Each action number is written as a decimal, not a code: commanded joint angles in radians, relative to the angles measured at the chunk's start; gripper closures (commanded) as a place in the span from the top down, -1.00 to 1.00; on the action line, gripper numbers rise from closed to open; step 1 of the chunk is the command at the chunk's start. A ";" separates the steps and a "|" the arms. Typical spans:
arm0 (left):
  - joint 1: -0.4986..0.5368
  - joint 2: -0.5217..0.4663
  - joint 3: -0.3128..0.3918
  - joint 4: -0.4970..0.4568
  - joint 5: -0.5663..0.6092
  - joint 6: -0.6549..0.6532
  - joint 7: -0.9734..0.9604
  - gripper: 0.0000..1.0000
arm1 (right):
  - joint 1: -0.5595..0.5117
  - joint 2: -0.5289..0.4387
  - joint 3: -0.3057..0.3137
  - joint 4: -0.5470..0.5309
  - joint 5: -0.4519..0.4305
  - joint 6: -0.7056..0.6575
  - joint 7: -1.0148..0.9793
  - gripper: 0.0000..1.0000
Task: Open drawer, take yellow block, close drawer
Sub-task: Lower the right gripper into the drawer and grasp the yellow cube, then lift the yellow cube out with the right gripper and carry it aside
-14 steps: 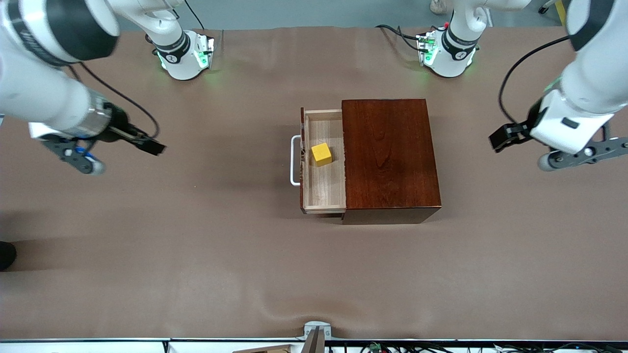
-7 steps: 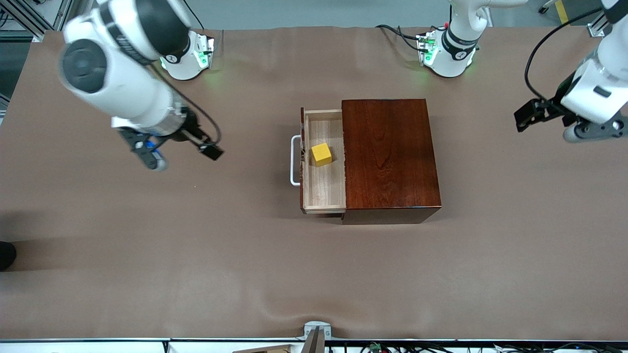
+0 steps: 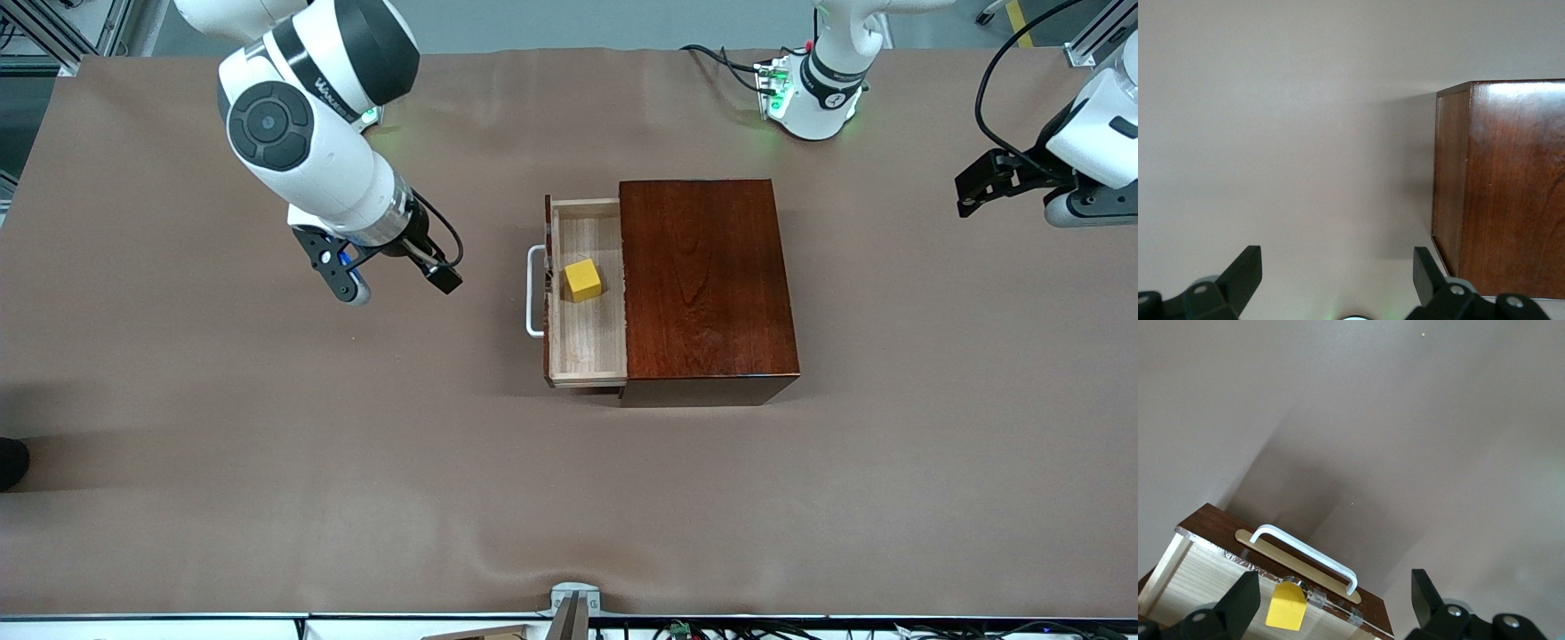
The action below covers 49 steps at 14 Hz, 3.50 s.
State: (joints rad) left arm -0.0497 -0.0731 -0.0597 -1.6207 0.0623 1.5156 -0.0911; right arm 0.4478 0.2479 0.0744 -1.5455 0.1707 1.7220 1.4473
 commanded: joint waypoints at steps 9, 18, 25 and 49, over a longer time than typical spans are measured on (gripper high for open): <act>0.027 -0.022 -0.005 0.015 -0.024 -0.032 0.024 1.00 | 0.166 0.132 -0.008 0.042 0.009 0.185 0.335 1.00; 0.027 -0.022 -0.006 0.027 -0.027 -0.043 0.024 1.00 | 0.275 0.278 -0.008 0.061 0.004 0.343 0.553 1.00; 0.027 -0.021 -0.006 0.028 -0.027 -0.043 0.025 1.00 | 0.311 0.341 -0.010 0.061 -0.004 0.401 0.567 1.00; 0.024 -0.021 -0.009 0.030 -0.029 -0.046 0.024 1.00 | 0.180 0.352 -0.001 0.312 0.026 0.062 0.472 -1.00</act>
State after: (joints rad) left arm -0.0387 -0.0798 -0.0608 -1.5965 0.0559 1.4870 -0.0910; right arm 0.6596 0.6011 0.0595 -1.2757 0.1700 1.8574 1.9680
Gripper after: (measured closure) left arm 0.000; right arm 0.449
